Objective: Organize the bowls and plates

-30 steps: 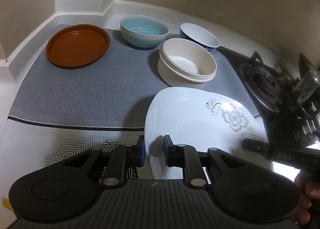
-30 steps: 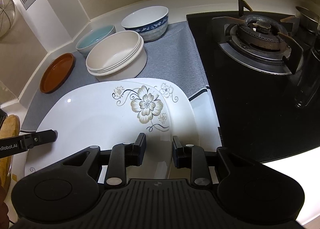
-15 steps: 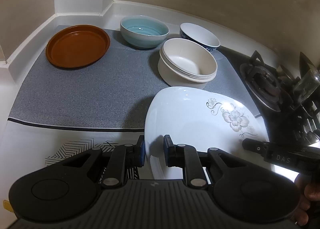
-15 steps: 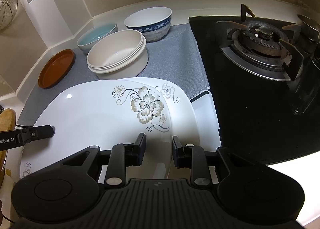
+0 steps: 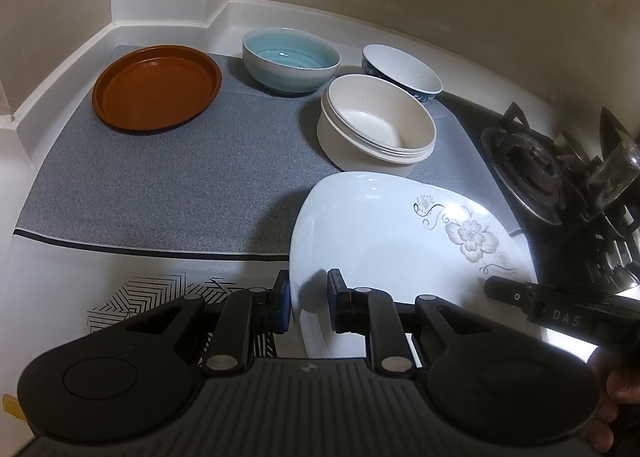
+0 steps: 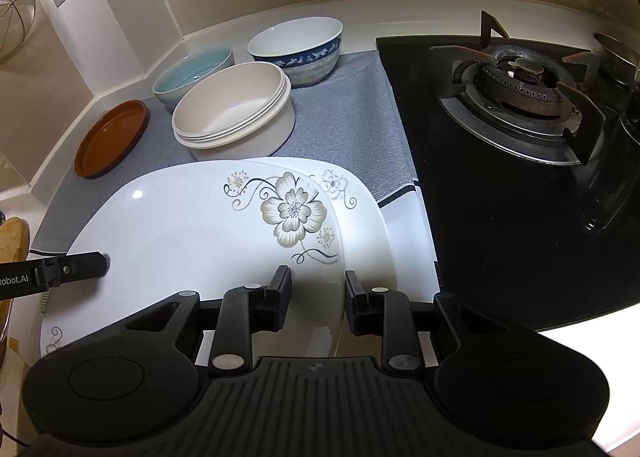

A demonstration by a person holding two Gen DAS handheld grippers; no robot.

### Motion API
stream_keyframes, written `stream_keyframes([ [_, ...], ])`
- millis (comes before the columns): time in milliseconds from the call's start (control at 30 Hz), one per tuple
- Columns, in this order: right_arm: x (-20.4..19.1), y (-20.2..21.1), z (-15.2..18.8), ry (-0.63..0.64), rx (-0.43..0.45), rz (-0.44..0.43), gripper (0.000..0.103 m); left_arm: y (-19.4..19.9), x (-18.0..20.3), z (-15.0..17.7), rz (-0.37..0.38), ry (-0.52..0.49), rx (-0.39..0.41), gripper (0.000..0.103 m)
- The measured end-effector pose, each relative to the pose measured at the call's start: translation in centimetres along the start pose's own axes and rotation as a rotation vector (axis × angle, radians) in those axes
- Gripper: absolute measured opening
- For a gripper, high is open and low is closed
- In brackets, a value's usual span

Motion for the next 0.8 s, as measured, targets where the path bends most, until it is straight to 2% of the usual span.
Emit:
stream_keyframes([
  [800, -0.33, -0.28, -0.03, 0.017, 0.01, 0.005, 0.033, 0.37, 0.04, -0.07, 0.0, 0.002, -0.005, 0.019],
])
Point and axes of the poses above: each gripper's, at about its wrist camera, not at the fingertips, and y roughly against the way its jaws point, x to its right, z to its underside, the point moved 8 cm from there along -y, roughly the way its jaws point, and after that the axes turned 4 degrees about -z, right-handed, at the moved point
